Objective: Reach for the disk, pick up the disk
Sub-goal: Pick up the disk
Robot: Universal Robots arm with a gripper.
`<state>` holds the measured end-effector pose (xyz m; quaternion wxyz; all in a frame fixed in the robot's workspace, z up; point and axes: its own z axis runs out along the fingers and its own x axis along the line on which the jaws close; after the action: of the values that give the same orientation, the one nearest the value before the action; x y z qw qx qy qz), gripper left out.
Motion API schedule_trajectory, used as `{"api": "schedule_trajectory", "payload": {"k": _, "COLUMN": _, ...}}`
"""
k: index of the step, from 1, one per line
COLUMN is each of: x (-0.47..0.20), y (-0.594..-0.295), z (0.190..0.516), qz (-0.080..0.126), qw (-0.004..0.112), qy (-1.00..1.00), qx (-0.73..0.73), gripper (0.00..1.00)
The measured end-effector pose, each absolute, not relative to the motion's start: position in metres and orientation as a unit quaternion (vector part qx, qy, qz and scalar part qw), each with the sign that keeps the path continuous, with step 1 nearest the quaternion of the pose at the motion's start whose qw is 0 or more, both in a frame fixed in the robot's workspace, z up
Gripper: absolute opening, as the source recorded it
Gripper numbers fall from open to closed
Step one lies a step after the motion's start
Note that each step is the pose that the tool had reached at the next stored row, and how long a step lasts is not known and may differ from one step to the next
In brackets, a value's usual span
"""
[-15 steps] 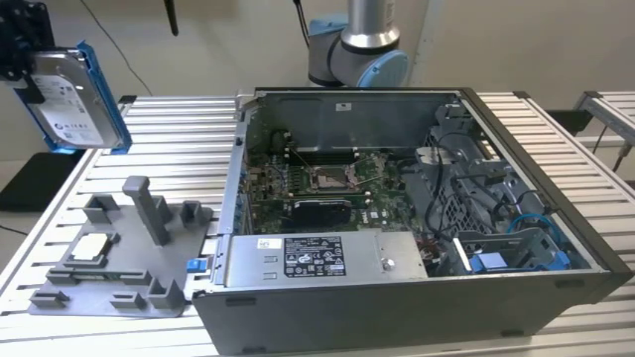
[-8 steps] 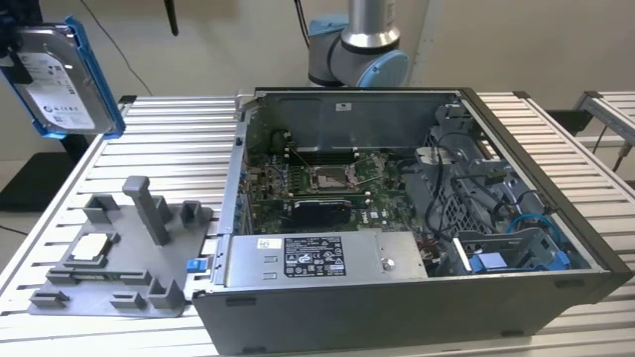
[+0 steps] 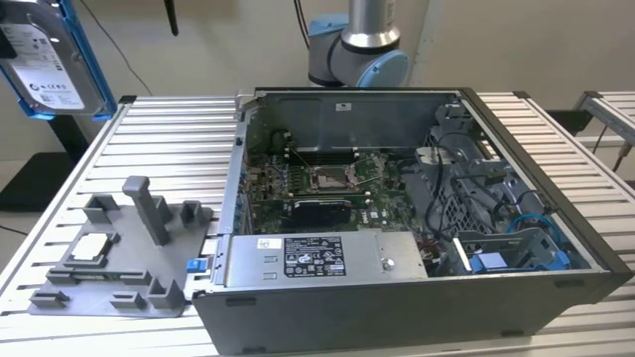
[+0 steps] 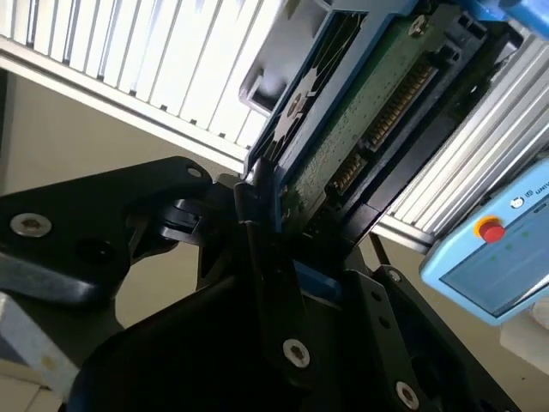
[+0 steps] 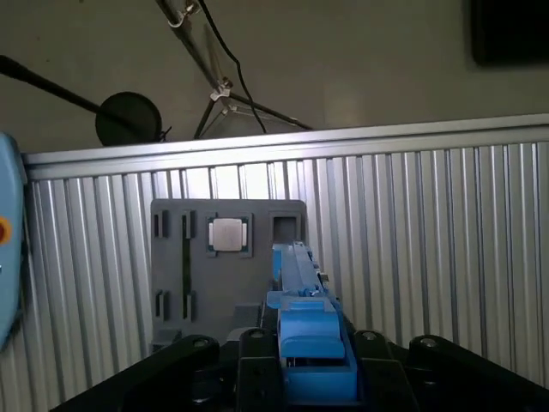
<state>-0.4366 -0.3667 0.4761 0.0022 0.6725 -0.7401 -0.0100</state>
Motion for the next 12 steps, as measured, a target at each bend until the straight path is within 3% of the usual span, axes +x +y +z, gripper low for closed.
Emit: {"api": "schedule_trajectory", "payload": {"k": 12, "x": -0.437, "y": -0.367, "z": 0.500, "qz": -0.010, "qw": 0.002, "qy": -0.740, "qx": 0.673, "gripper": 0.00}}
